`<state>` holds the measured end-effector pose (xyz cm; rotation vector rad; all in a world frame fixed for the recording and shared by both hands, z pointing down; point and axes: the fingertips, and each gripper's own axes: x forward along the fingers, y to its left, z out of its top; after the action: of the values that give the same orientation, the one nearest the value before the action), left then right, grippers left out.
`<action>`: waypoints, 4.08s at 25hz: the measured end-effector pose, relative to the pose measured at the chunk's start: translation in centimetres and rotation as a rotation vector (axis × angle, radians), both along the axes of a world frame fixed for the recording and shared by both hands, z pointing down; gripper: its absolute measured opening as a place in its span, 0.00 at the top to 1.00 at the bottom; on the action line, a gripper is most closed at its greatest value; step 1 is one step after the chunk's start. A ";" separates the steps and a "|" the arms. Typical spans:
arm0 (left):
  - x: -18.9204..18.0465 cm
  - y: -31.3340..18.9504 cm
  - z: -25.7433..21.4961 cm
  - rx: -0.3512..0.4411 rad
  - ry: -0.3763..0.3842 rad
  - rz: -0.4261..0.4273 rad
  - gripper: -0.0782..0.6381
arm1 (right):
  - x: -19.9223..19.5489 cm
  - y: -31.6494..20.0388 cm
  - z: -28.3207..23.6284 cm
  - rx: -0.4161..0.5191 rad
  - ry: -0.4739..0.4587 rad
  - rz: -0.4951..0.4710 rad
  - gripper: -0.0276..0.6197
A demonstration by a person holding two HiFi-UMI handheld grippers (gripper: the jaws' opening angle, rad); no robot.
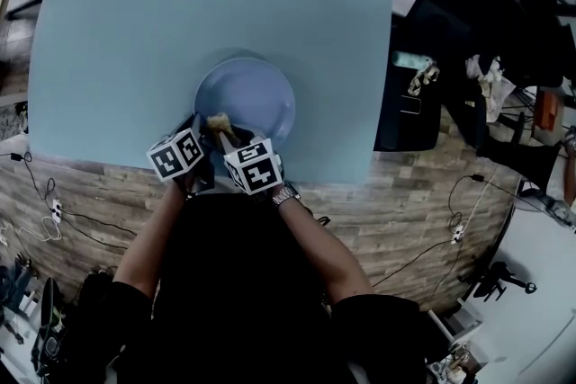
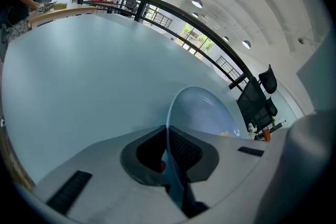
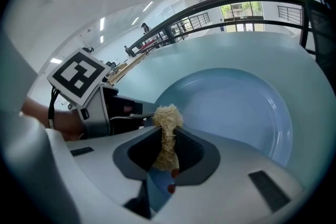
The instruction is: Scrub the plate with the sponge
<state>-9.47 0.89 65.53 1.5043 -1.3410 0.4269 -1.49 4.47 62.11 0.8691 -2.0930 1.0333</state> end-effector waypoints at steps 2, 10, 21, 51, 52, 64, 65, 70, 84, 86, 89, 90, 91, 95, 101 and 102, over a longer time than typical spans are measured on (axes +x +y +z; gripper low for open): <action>-0.1 -0.1 0.0 0.004 -0.001 0.002 0.88 | 0.2 0.2 0.0 0.005 0.011 -0.013 0.85; -0.1 -0.3 -0.1 0.011 -0.007 0.013 0.88 | 2.0 0.9 0.0 0.007 0.030 -0.005 0.85; 0.0 -0.4 -0.1 0.020 -0.013 0.031 0.88 | 5.7 1.3 -0.1 0.021 0.073 0.057 0.85; 0.2 -0.4 -0.1 0.031 -0.025 0.057 0.88 | 13.2 -2.5 -0.2 0.058 0.147 0.167 0.85; 0.2 -0.4 -0.1 0.030 -0.025 0.058 0.88 | 13.4 -2.7 -0.2 0.060 0.147 0.171 0.85; 0.1 -0.3 0.1 0.031 -0.038 0.075 0.88 | 14.8 -4.8 -0.8 0.091 0.168 0.199 0.85; 0.1 -0.4 0.0 0.033 -0.039 0.076 0.88 | 14.8 -5.0 -0.9 0.096 0.169 0.202 0.85; 0.0 -0.4 0.1 0.039 -0.038 0.091 0.87 | 15.1 -5.8 -2.0 0.130 0.167 0.228 0.85; 0.6 -0.9 -2.3 0.171 -0.049 0.250 0.87 | 13.1 -4.1 -4.4 0.167 0.097 0.291 0.85; 0.1 -0.7 -2.8 0.186 -0.087 0.263 0.87 | 12.5 -3.7 -4.7 0.175 0.088 0.289 0.85; -0.8 -0.2 -3.9 0.227 -0.128 0.290 0.88 | 11.5 -2.9 -5.1 0.181 0.081 0.295 0.85; -1.1 0.0 -4.3 0.242 -0.134 0.295 0.88 | 11.2 -2.7 -5.3 0.185 0.078 0.297 0.85; -1.4 0.2 -4.7 0.254 -0.137 0.298 0.88 | 10.9 -2.5 -5.5 0.189 0.076 0.300 0.85; -2.5 1.0 -5.9 0.275 -0.121 0.293 0.89 | 9.9 -1.4 -6.2 0.202 0.069 0.312 0.85; -3.7 2.0 -8.3 0.333 -0.103 0.297 0.89 | 9.0 0.5 -7.5 0.242 0.063 0.347 0.85; -3.6 2.2 -9.0 0.355 -0.107 0.307 0.89 | 9.0 0.8 -8.0 0.253 0.059 0.358 0.85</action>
<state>-13.12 3.05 56.54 2.0204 -1.3194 0.4856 7.48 5.30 54.14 1.4229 -2.0917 0.9130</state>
